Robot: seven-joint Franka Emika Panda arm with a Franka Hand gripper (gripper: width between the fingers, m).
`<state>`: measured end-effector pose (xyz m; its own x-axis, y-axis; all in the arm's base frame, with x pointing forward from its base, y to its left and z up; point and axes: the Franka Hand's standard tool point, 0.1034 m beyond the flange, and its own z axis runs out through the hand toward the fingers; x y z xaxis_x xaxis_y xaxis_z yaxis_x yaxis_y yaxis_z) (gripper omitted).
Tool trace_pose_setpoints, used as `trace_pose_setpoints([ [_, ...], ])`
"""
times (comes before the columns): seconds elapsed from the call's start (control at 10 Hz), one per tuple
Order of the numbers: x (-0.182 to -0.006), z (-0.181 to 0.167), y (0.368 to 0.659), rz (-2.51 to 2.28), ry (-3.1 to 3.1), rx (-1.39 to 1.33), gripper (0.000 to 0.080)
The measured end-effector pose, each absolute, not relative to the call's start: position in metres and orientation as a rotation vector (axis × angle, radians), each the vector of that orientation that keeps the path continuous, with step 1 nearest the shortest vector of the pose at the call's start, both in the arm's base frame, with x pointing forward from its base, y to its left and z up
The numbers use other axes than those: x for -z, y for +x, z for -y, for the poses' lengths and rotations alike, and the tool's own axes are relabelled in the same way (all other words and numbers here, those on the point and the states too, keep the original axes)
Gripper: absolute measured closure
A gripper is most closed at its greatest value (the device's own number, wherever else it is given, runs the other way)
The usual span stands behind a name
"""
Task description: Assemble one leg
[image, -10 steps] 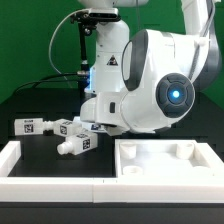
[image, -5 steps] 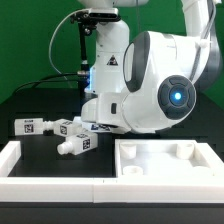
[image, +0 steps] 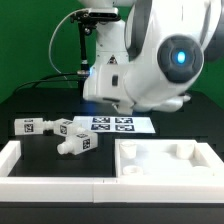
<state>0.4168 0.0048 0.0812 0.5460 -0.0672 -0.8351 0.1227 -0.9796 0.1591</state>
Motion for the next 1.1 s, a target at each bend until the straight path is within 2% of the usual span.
trace_pose_setpoints([
  [0.4,-0.079,-0.008,0.422,-0.146,2.764,1.037,0.0517],
  [0.5,-0.085,-0.02,0.428,-0.059,2.828,0.953,0.0517],
  [0.6,-0.103,-0.044,0.45,0.09,2.922,0.872,0.0517],
  [0.8,-0.125,-0.05,0.482,0.203,3.046,0.633,0.0517],
  [0.9,-0.12,-0.035,0.472,0.186,3.072,0.572,0.0517],
  [1.1,-0.118,-0.037,0.474,0.197,3.111,0.349,0.0515],
])
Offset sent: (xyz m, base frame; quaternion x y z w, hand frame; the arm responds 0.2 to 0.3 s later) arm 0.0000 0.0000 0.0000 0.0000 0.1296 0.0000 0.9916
